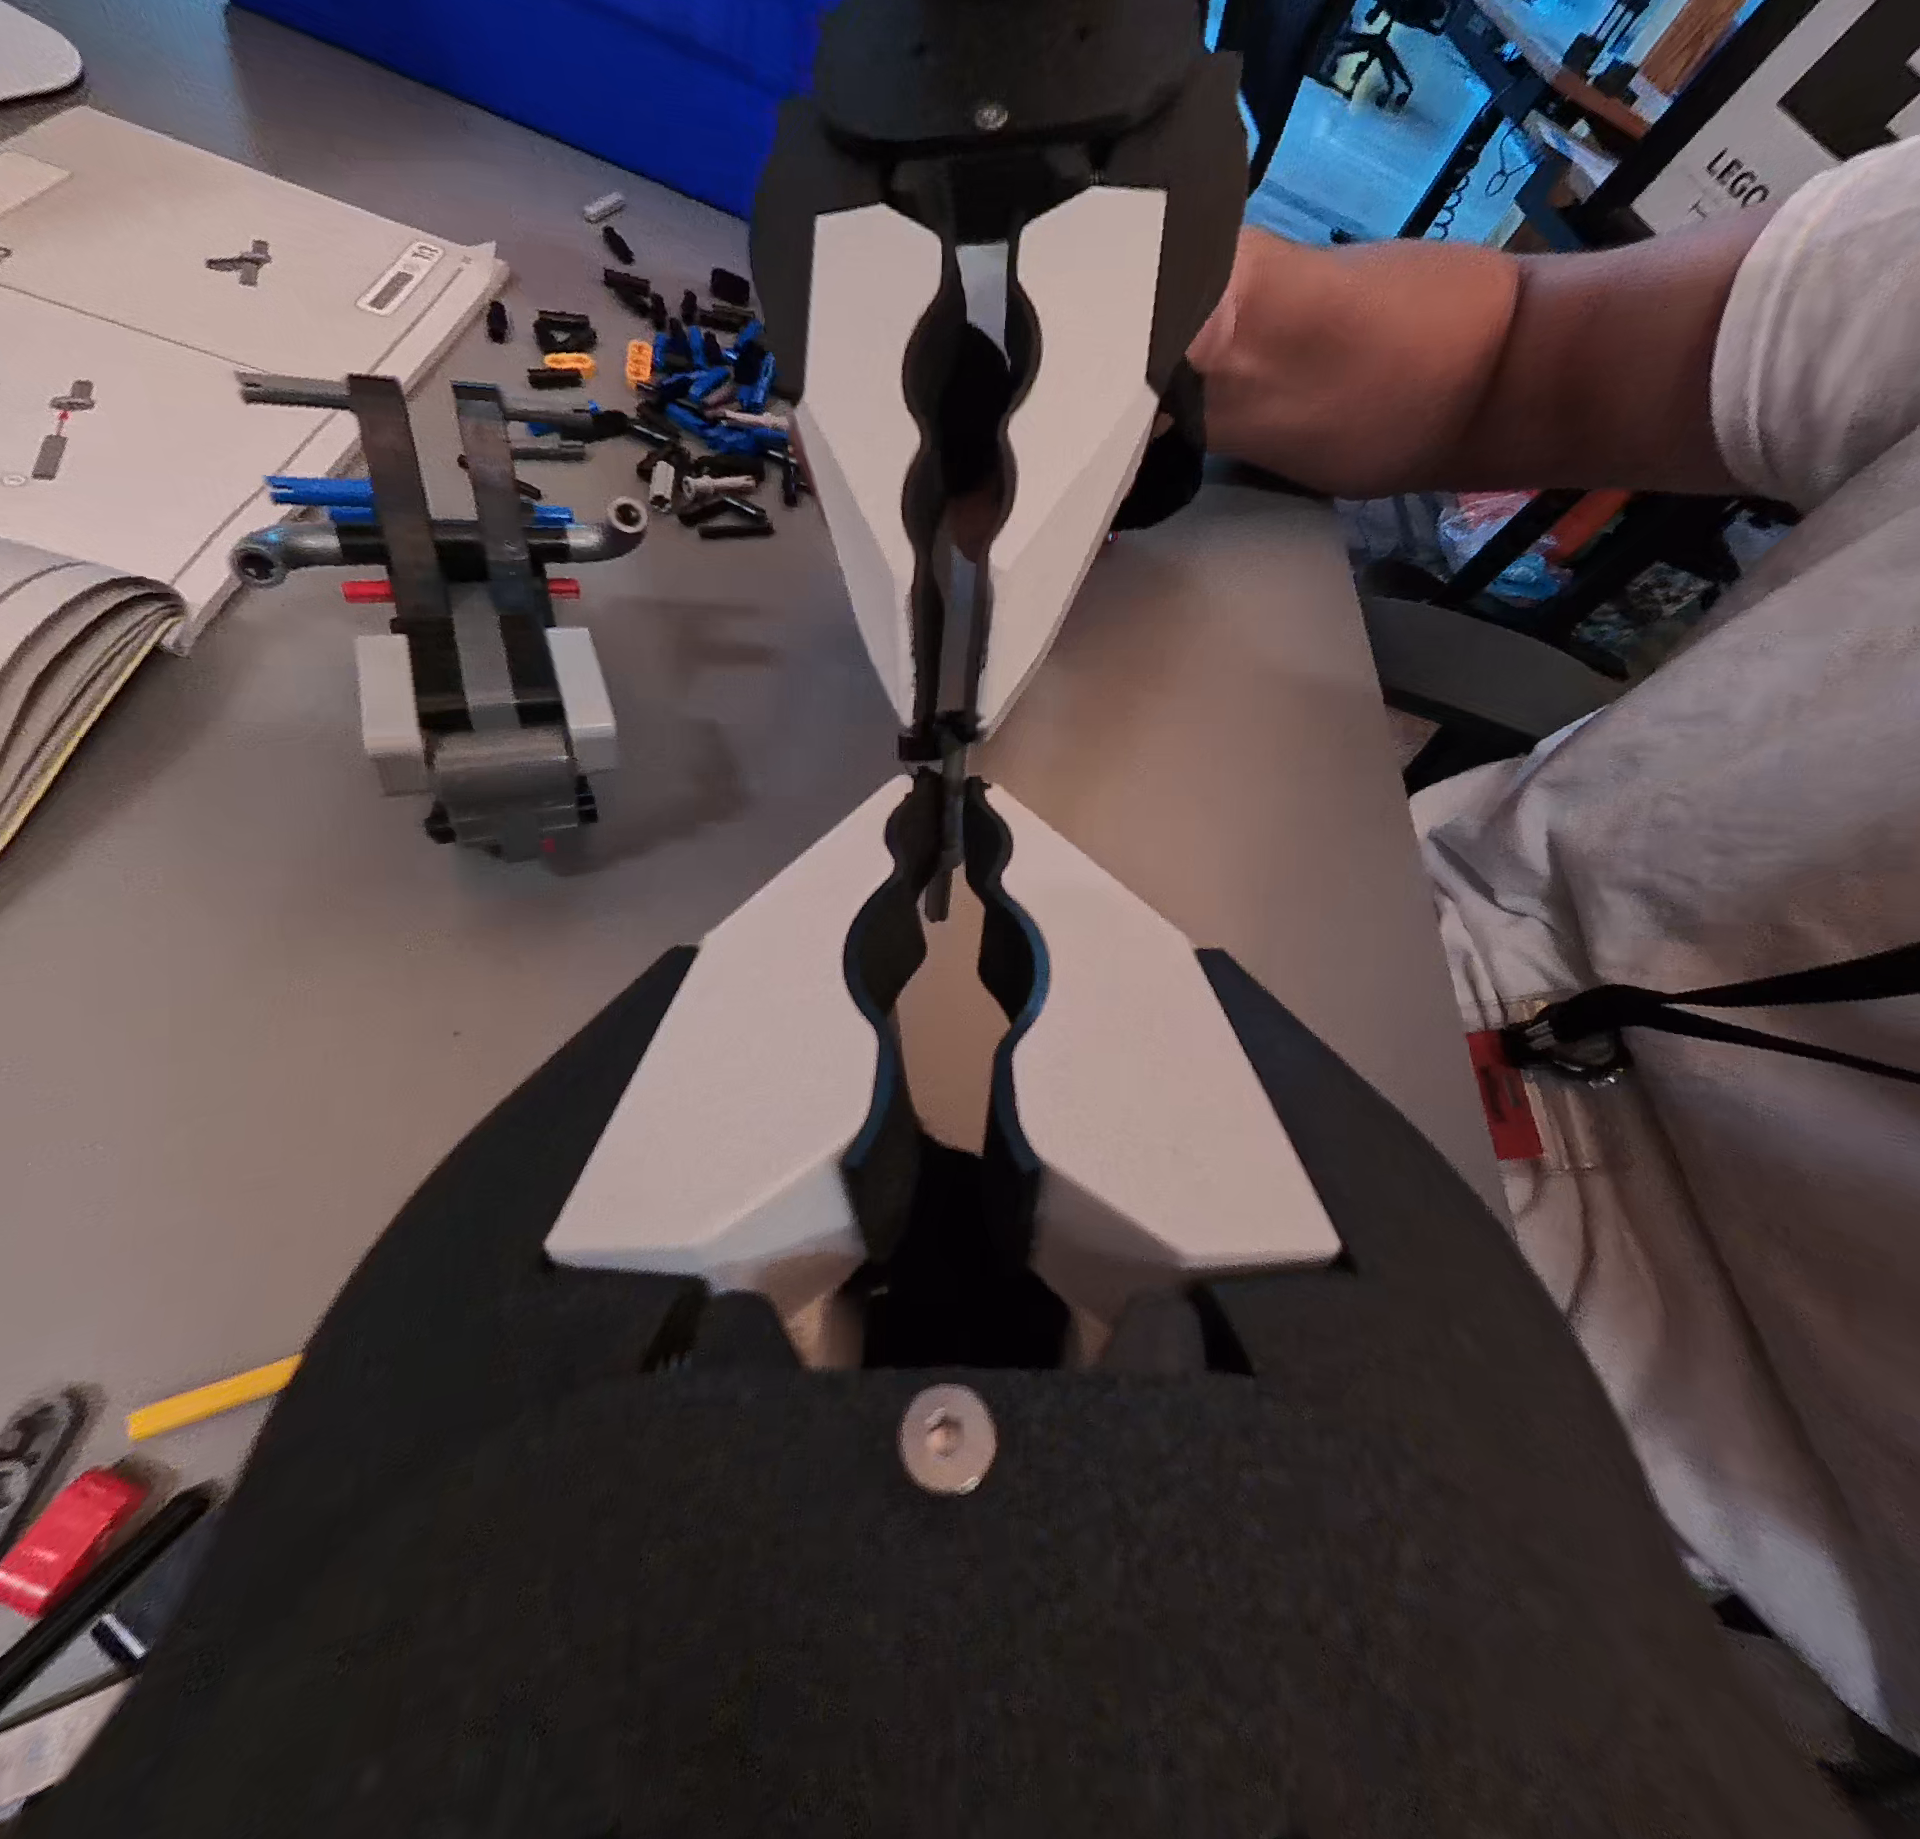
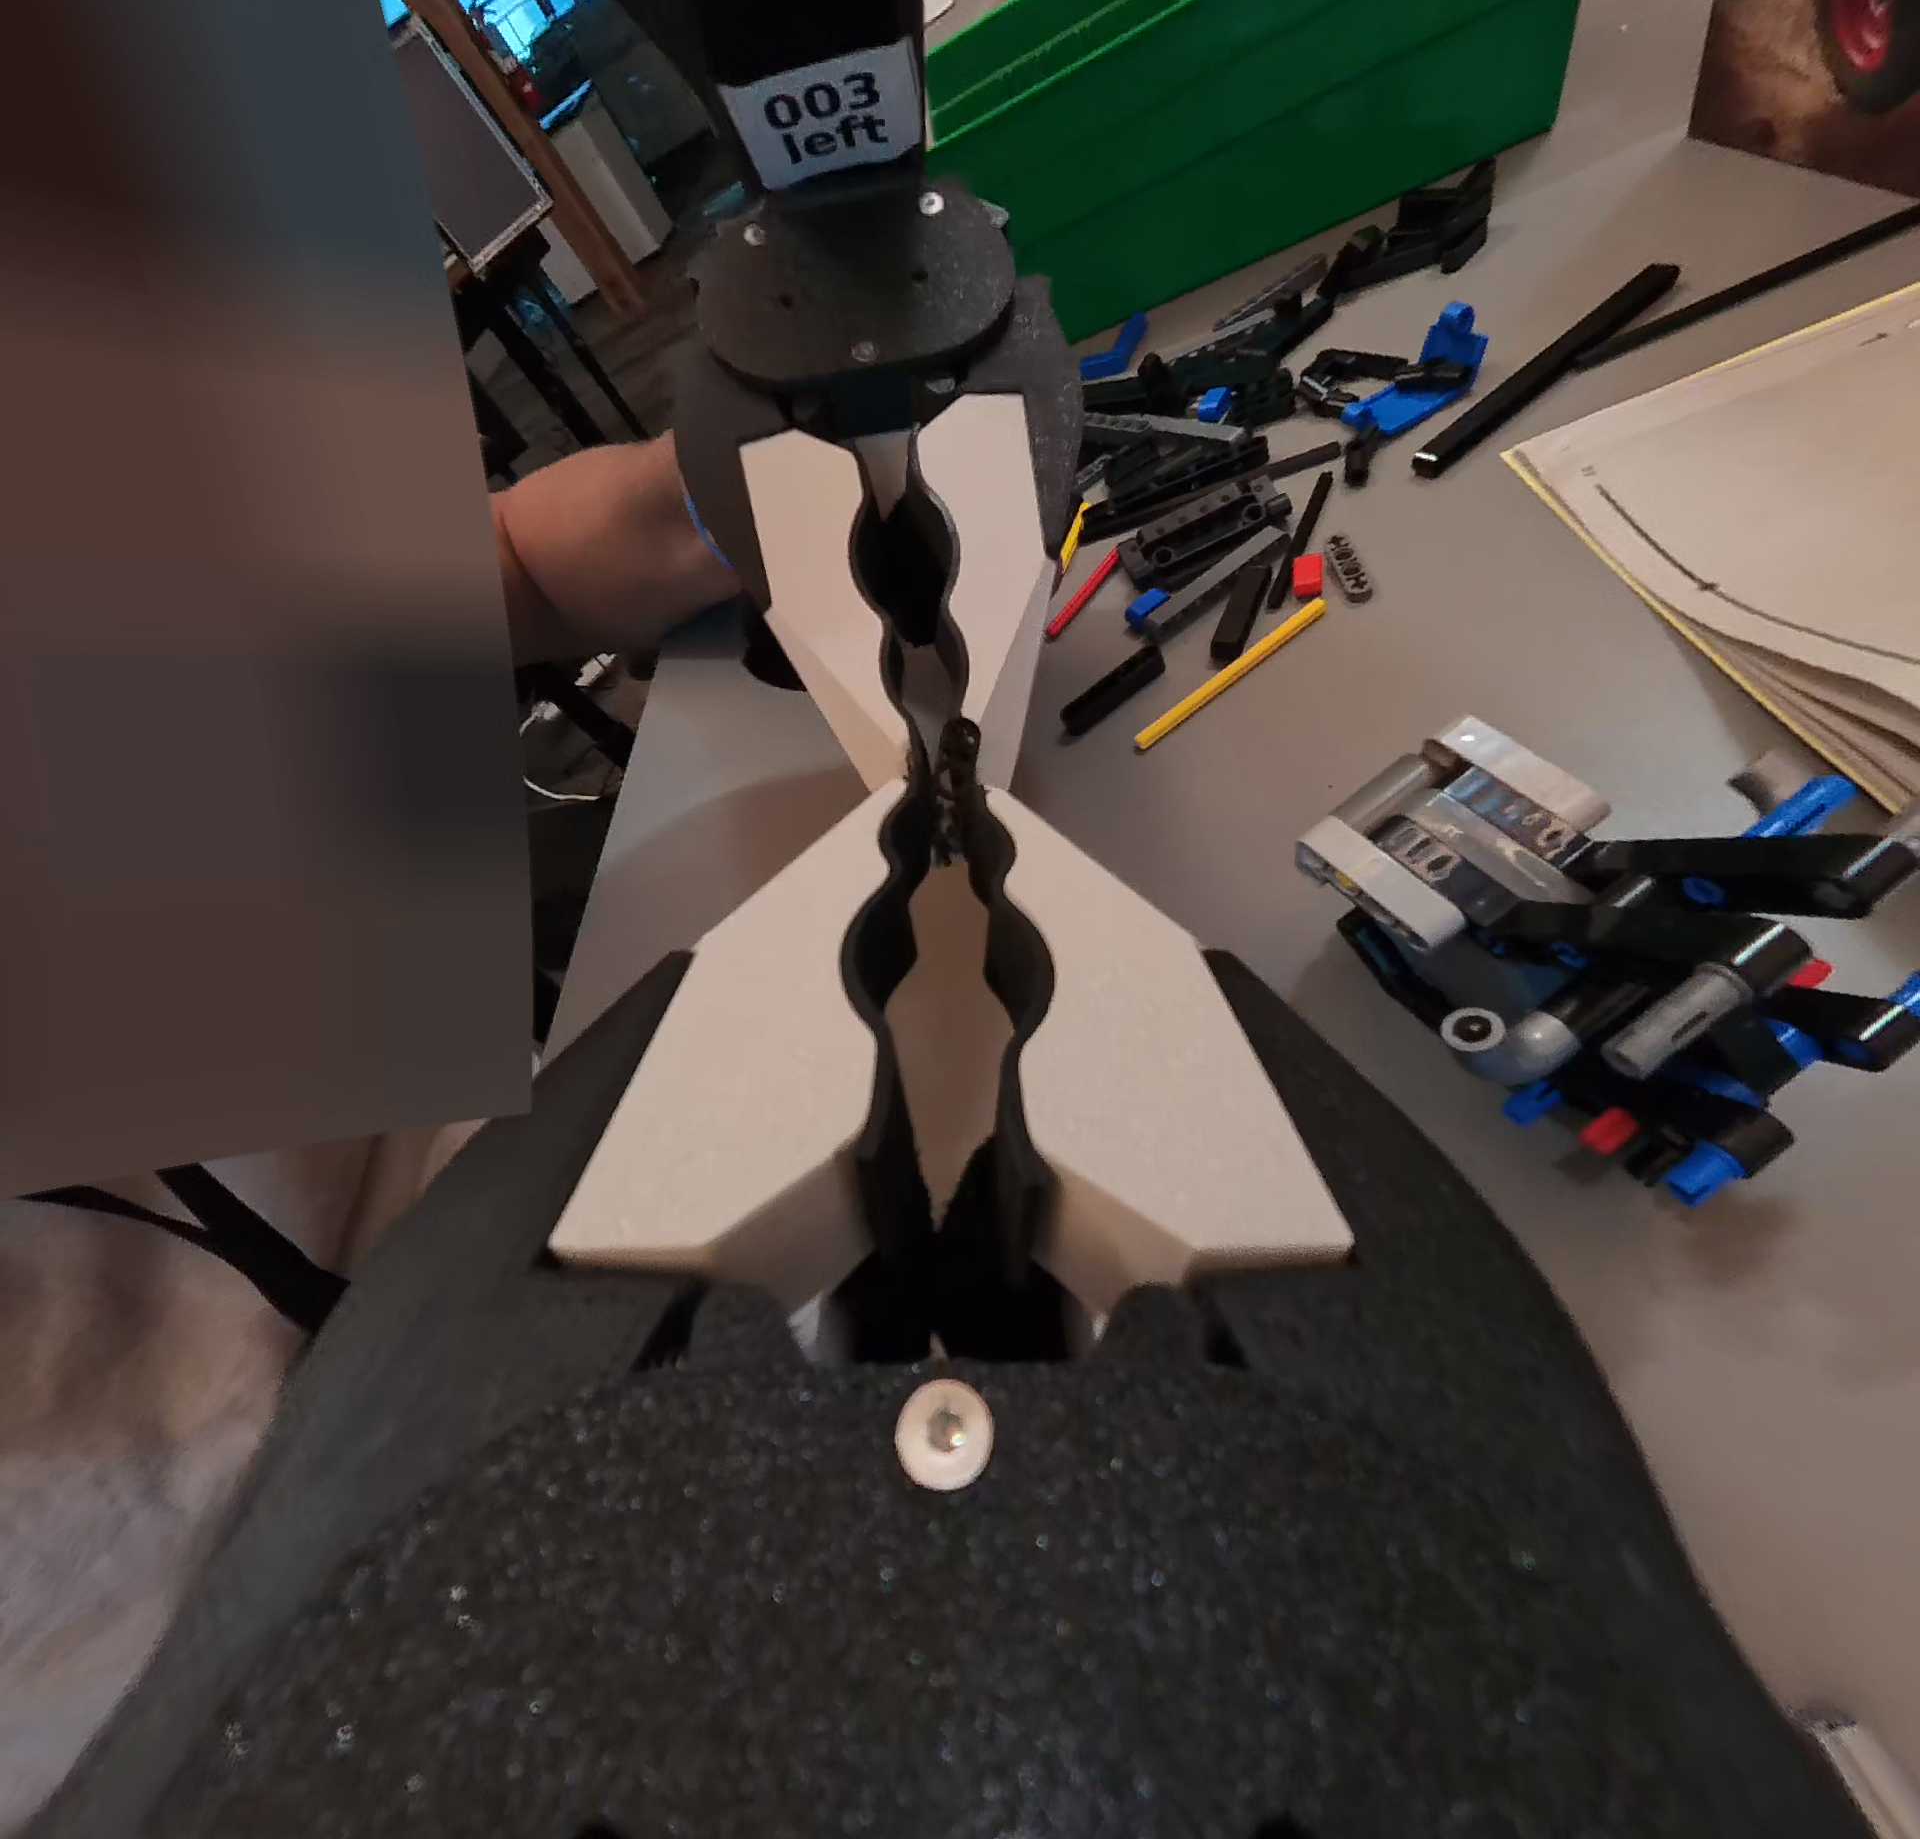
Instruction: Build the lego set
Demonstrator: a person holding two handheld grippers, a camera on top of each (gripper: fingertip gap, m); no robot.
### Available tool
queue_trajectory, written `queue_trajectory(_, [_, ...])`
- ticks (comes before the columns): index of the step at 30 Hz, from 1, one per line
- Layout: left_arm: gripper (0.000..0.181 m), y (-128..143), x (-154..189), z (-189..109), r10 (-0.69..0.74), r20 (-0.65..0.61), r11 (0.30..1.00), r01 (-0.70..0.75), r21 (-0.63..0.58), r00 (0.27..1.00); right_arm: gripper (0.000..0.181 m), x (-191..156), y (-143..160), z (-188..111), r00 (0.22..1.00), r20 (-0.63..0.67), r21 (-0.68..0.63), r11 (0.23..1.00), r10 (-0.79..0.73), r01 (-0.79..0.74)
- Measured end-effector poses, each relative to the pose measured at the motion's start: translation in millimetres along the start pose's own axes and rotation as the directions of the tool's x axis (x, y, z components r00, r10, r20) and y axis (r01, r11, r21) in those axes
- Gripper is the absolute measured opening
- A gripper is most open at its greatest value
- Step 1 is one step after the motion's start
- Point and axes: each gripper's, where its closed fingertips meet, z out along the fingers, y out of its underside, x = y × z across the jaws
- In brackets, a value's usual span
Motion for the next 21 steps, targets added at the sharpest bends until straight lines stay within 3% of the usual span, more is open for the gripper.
queue_trajectory(6, [0.002,-3.0,-4.8,-3.1,-0.032,0.013,0.999,0.032,0.023,0.999,0.006,5.0,-1.3,-0.7,0.998,-0.055,0.016,1.000,-0.012,0.013])
queue_trajectory(18, [0.002,-30.2,-0.6,-13.1,-0.126,-0.102,0.963,0.146,0.228,0.987,0.006,0.6,-30.5,-5.9,0.996,-0.051,0.238,0.970,0.067,-0.053])
queue_trajectory(21, [0.002,-28.8,-1.3,-11.6,-0.132,-0.107,0.962,0.153,0.226,0.985,0.005,2.1,-27.7,-4.2,0.996,-0.073,0.211,0.977,0.045,-0.028])
